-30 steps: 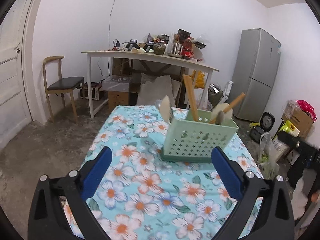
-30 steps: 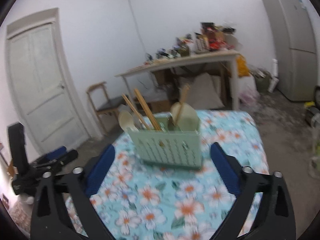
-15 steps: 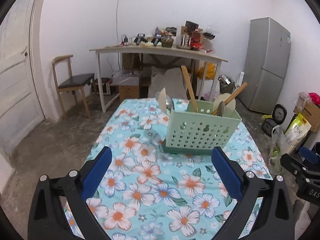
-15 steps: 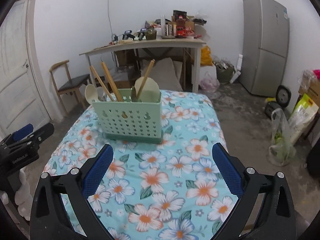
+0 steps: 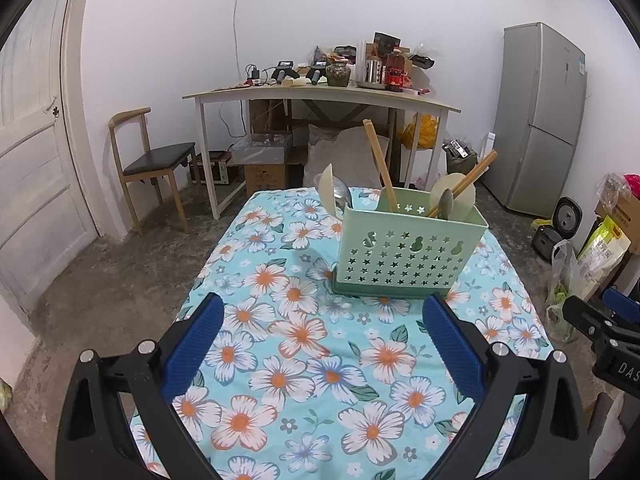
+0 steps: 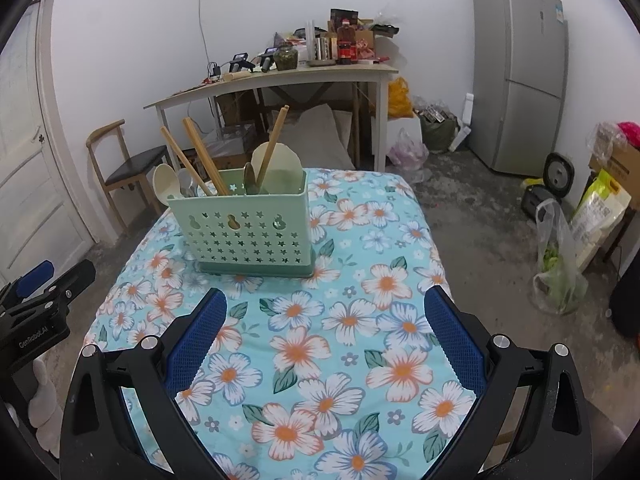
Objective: Organize utensils
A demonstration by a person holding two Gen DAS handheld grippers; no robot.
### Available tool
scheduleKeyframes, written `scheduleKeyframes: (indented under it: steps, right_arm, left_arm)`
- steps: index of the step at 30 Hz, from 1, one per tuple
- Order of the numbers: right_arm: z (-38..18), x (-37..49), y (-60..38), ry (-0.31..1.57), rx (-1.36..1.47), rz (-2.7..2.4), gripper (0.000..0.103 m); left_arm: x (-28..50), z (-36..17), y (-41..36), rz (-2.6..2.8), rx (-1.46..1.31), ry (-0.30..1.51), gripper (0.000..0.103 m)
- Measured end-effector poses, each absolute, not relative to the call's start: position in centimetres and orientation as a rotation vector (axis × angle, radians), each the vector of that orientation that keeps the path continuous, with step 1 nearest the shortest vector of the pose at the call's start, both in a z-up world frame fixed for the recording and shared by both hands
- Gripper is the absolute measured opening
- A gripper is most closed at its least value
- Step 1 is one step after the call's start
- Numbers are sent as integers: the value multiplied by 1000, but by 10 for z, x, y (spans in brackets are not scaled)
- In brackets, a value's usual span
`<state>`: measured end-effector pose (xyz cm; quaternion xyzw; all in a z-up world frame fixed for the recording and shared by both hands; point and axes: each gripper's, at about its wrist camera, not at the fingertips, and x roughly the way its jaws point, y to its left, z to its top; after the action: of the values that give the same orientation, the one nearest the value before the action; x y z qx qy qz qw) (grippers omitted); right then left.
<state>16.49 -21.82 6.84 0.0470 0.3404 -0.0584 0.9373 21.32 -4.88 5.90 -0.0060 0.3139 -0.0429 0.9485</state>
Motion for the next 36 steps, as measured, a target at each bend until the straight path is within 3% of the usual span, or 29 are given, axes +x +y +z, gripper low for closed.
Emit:
scheduleKeyframes:
  steps: [36]
  right_arm:
    - [71, 168, -227, 692, 92, -180, 95]
  left_arm:
    - [217, 60, -31, 21, -3, 635, 97]
